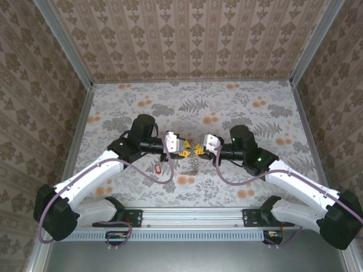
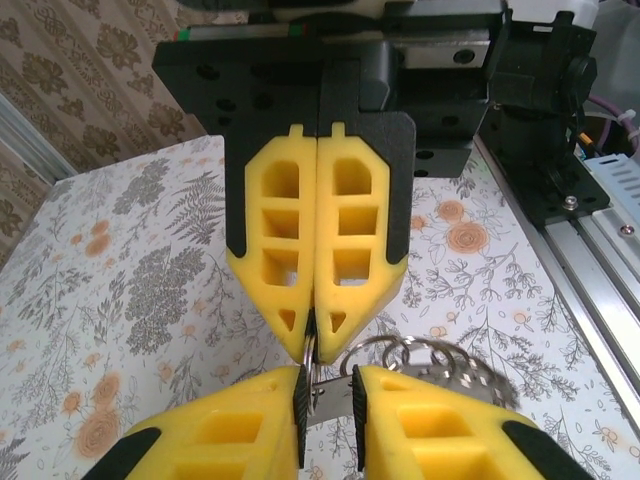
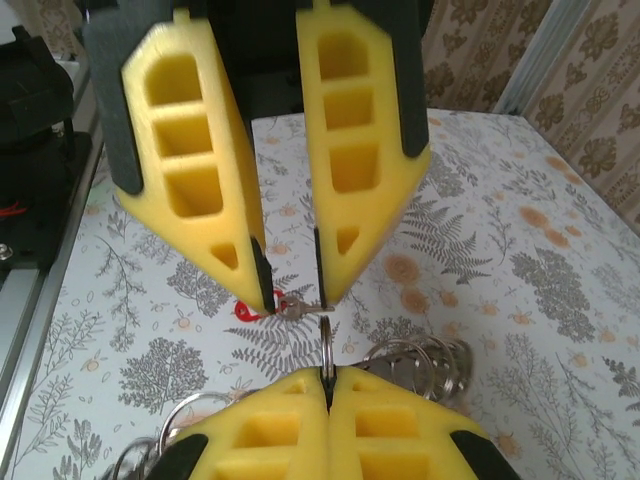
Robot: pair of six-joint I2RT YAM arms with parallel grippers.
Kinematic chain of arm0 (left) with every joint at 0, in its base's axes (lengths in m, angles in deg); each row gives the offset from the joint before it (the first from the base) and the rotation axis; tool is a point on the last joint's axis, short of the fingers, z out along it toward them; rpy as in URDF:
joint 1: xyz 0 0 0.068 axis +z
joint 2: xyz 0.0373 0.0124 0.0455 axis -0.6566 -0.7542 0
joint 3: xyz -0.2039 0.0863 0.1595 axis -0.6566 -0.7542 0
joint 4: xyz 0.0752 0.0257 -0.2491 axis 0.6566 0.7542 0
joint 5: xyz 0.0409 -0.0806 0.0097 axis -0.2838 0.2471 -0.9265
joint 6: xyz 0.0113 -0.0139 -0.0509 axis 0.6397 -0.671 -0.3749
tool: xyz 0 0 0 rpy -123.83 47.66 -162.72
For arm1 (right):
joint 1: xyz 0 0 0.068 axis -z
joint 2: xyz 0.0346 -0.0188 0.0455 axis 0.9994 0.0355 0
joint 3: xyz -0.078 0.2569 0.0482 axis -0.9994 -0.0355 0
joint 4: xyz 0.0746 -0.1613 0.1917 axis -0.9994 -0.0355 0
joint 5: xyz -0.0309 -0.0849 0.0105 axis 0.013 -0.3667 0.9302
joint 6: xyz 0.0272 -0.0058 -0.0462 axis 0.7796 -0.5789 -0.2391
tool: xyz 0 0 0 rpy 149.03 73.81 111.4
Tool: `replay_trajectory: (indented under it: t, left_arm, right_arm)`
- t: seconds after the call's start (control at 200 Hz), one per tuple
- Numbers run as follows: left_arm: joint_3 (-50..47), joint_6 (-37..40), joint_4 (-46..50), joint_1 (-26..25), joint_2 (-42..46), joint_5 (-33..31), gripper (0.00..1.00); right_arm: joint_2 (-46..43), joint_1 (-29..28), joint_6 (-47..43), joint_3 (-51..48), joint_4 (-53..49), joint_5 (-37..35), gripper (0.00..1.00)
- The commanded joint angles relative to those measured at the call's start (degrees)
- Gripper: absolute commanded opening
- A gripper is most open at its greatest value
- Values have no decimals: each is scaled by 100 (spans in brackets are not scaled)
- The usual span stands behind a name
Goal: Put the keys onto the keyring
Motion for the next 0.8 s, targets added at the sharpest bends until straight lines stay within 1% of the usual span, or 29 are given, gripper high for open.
replay_trajectory:
  t: [0.0,0.125,0.335,0.355,0.41,0.49,0.565,0.65,0.795]
  left_arm:
    - [-70,153,-88,-63,-71,-214,22]
    - [-58,231,-140,-75,-49,-406,23]
    - [8,342,-31,-69,-91,-439,23]
    - [16,340,-31,-67,-91,-429,22]
    - [19,317,-31,-72,-91,-362,14]
    - [58,277,-31,-73,-75,-281,0]
    - [73,246,-70,-70,-24,-197,0]
    - [19,202,-215,-74,77,-67,0]
    - [-180,-207,-811,-2,238,253,0]
  right_arm:
    - [-35,-51,159,208,267,261,0]
    - [-7,-58,152,257,244,283,0]
    - [73,-115,159,366,231,331,0]
    - [75,-119,159,367,233,331,0]
    - [92,-133,159,376,234,325,0]
    - [93,-142,150,376,236,282,0]
    - [79,-141,111,334,214,212,0]
    - [7,-140,88,284,185,131,20]
    - [-294,-133,161,73,267,181,27]
